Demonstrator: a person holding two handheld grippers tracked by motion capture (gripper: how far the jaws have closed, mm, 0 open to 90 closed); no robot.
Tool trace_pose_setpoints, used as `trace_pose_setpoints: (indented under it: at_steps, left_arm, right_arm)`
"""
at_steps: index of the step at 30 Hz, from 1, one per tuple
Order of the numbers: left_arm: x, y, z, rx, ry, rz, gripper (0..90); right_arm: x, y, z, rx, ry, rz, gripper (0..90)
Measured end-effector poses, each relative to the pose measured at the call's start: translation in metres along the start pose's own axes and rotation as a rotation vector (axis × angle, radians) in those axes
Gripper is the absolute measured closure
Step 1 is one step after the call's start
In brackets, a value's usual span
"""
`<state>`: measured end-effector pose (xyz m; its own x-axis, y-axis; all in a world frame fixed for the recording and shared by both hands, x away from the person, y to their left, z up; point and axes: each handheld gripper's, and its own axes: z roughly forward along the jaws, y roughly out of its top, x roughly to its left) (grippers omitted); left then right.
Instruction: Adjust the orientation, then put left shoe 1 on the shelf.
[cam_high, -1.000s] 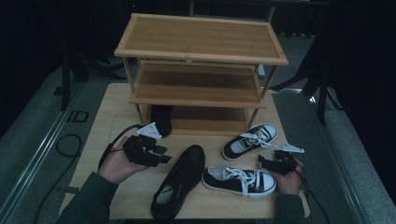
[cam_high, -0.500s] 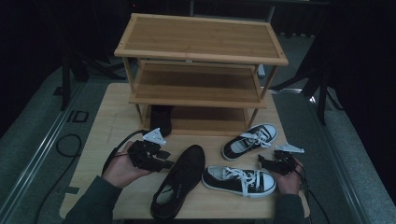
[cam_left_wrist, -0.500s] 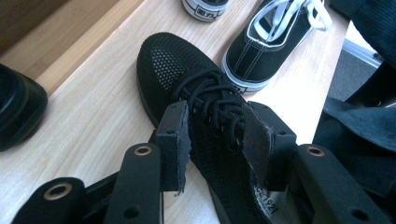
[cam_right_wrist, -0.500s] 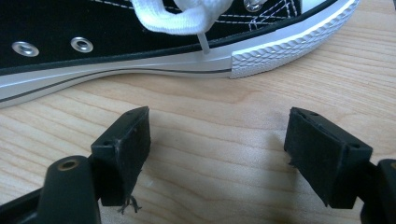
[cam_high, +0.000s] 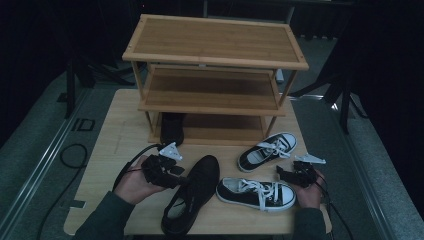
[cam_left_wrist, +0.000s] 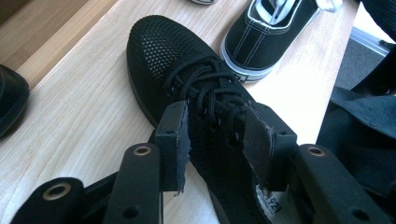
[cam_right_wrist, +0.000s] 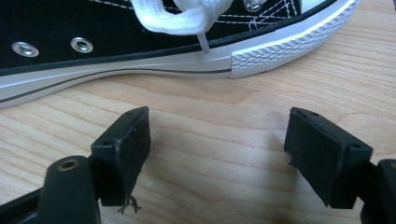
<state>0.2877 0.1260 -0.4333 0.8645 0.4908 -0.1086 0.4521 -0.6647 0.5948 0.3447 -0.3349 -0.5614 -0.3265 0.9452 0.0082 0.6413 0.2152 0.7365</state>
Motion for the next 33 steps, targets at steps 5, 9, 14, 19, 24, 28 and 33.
trace_pose_setpoints:
  at_steps: [5, 9, 14, 19, 24, 28, 33]
  left_arm:
    - [0.001, 0.0, 0.003, -0.004, -0.002, -0.01, 59.8]
    - [-0.001, 0.0, 0.002, 0.001, -0.002, -0.003, 59.8]
    - [-0.005, 0.0, 0.002, -0.001, -0.002, -0.001, 59.8]
    - [-0.01, 0.0, 0.001, 0.01, -0.011, 0.008, 59.9]
    - [-0.014, 0.0, 0.005, 0.045, -0.009, 0.023, 59.9]
    - [-0.018, 0.0, 0.01, 0.077, 0.003, 0.03, 59.9]
    - [-0.018, -0.004, 0.008, 0.104, 0.009, 0.035, 61.2]
  right_arm:
    - [0.0, 0.0, 0.0, 0.0, 0.0, 0.0, 22.6]
    - [0.0, 0.0, 0.0, -0.001, 0.003, 0.002, 22.5]
    - [-0.001, 0.0, 0.0, -0.002, 0.004, 0.002, 22.5]
    - [-0.001, 0.0, 0.0, -0.001, 0.004, 0.001, 22.6]
    - [-0.001, 0.0, 0.0, -0.001, 0.004, 0.001, 22.6]
    - [-0.001, 0.0, 0.0, -0.001, 0.004, 0.001, 22.6]
    - [-0.001, 0.0, 0.0, -0.002, 0.005, 0.002, 22.5]
